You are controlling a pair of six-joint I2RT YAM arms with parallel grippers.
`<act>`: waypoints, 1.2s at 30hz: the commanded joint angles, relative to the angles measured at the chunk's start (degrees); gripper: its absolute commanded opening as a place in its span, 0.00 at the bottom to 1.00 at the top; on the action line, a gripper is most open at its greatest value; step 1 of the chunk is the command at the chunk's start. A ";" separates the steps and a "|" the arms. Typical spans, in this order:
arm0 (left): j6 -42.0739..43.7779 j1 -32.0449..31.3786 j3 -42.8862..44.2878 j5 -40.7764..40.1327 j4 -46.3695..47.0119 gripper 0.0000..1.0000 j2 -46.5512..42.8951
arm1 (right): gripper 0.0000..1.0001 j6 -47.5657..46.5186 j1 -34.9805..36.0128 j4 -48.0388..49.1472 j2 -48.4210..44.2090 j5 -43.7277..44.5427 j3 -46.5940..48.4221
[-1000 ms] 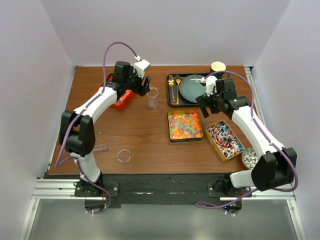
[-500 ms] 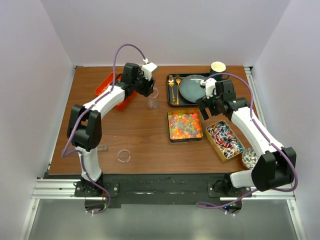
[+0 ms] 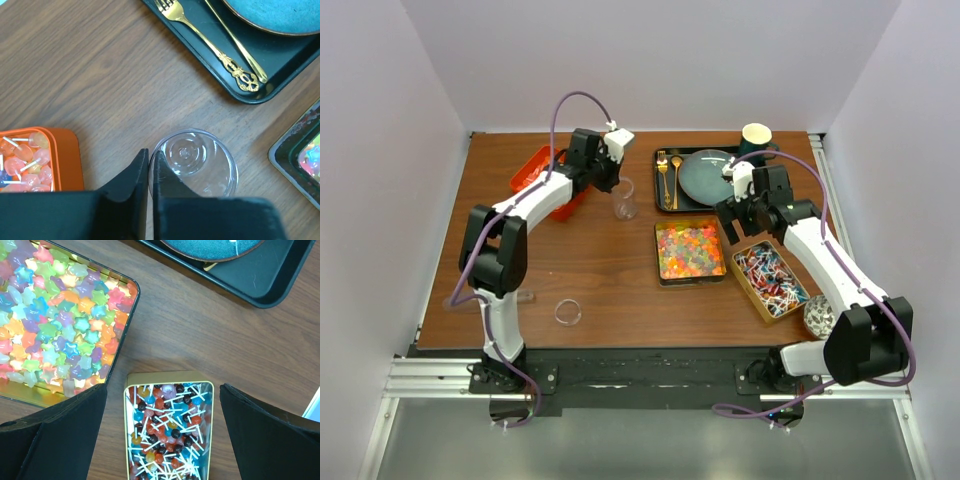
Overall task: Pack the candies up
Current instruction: Pick up the packing bottle from the center of the board, then place the packing bottle at the center of the board.
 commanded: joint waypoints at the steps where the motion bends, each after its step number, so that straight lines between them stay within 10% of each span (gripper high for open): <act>1: 3.77 0.19 1.45 1.70 -1.57 0.00 -4.69 | 0.99 -0.40 -0.23 0.46 -2.37 -0.43 0.11; 16: 26.20 -2.09 -15.77 25.61 -28.46 0.00 -27.64 | 0.98 1.18 -0.23 0.55 3.34 -4.55 3.53; 36: 17.06 -21.78 -35.73 15.60 -14.23 0.00 -40.30 | 0.97 0.74 1.70 -1.56 9.76 -6.57 11.00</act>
